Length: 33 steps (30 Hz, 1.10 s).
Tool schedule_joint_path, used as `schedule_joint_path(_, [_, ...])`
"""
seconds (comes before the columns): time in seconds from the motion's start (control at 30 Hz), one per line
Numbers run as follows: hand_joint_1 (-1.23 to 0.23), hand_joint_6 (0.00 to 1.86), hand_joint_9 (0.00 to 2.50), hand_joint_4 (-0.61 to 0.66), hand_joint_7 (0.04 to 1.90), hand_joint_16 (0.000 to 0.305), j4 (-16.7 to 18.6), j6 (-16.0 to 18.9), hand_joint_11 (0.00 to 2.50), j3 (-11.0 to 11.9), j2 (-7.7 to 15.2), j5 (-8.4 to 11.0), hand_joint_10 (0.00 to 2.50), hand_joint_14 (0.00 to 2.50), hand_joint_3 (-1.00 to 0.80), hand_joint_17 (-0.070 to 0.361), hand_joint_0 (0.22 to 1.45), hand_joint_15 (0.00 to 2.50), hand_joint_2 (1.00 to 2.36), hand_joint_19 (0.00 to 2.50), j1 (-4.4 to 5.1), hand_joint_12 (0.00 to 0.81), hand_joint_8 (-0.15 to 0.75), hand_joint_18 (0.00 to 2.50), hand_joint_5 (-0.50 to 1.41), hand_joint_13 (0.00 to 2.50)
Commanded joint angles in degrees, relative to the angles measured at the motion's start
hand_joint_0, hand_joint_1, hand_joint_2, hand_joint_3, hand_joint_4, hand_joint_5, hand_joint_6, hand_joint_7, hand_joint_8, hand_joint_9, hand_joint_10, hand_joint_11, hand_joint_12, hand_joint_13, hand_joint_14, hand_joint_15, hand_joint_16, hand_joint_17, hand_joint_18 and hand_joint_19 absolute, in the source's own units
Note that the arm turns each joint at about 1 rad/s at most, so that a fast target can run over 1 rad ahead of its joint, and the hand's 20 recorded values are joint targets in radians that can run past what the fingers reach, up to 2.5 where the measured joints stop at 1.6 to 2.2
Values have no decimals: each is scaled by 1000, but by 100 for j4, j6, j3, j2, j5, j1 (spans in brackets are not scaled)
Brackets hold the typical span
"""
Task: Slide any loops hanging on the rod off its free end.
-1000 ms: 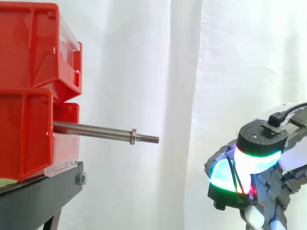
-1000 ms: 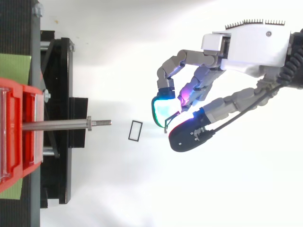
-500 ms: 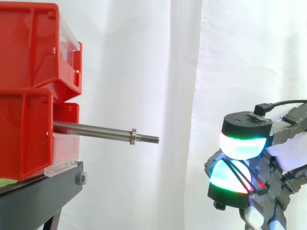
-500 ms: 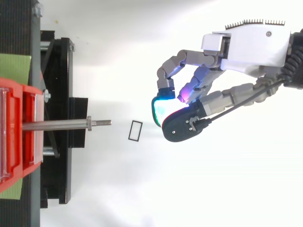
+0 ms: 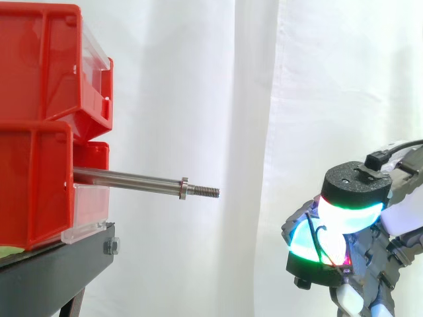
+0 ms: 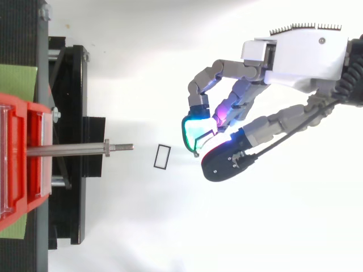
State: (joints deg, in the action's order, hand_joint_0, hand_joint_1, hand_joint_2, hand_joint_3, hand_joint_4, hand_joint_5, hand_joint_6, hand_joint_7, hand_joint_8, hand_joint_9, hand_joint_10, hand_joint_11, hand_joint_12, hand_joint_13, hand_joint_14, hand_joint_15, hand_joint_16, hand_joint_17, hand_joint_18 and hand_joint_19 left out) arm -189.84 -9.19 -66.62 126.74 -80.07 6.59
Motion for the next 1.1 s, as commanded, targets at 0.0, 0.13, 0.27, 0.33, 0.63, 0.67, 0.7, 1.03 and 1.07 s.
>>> schedule_joint_path(0.0, [-827, 859, 969, 144, 1050, 43, 0, -4, 353, 0, 0, 0, 13, 8, -487, 97, 609, 189, 1001, 385, 1, 301, 290, 831, -169, 846])
schedule_joint_path(0.13, [-683, 839, 995, 142, 1089, 43, 0, 5, 348, 0, 0, 0, 12, 7, -500, 98, 594, 183, 1000, 384, 1, 299, 290, 837, -158, 857])
schedule_joint_path(0.27, [-622, 836, 1000, 144, 1097, 44, 0, 5, 350, 0, 0, 9, 12, 7, -500, 98, 589, 183, 1000, 384, -8, 301, 292, 839, -156, 859])
schedule_joint_path(0.33, [-583, 835, 1005, 147, 1087, 44, 0, 5, 345, 0, 0, 0, 12, 7, -500, 99, 581, 183, 1000, 387, -8, 303, 293, 839, -154, 860])
schedule_joint_path(0.63, [-562, 830, 1011, 154, 1088, 45, 0, 5, 350, 0, 0, 9, 12, 7, -500, 102, 548, 191, 1000, 392, 1, 309, 298, 844, -152, 864])
schedule_joint_path(0.67, [-565, 830, 1012, 154, 1089, 45, 0, 5, 349, 0, 0, 0, 12, 7, -500, 102, 547, 188, 1000, 391, 1, 309, 298, 843, -152, 865])
schedule_joint_path(0.7, [-565, 830, 1012, 155, 1090, 45, 0, 5, 353, 0, 0, 9, 12, 8, -500, 102, 547, 190, 1000, 391, -8, 308, 298, 844, -152, 865])
schedule_joint_path(1.03, [-638, 829, 1022, 123, 1122, 43, 0, -4, 356, 0, 0, 0, 13, 7, -365, 98, 597, 191, 1011, 394, -8, 301, 295, 837, -144, 871])
schedule_joint_path(1.07, [-681, 829, 1014, 122, 1138, 43, 0, 5, 345, 0, 0, 0, 12, 7, -333, 98, 595, 187, 1013, 396, 1, 302, 295, 839, -144, 866])
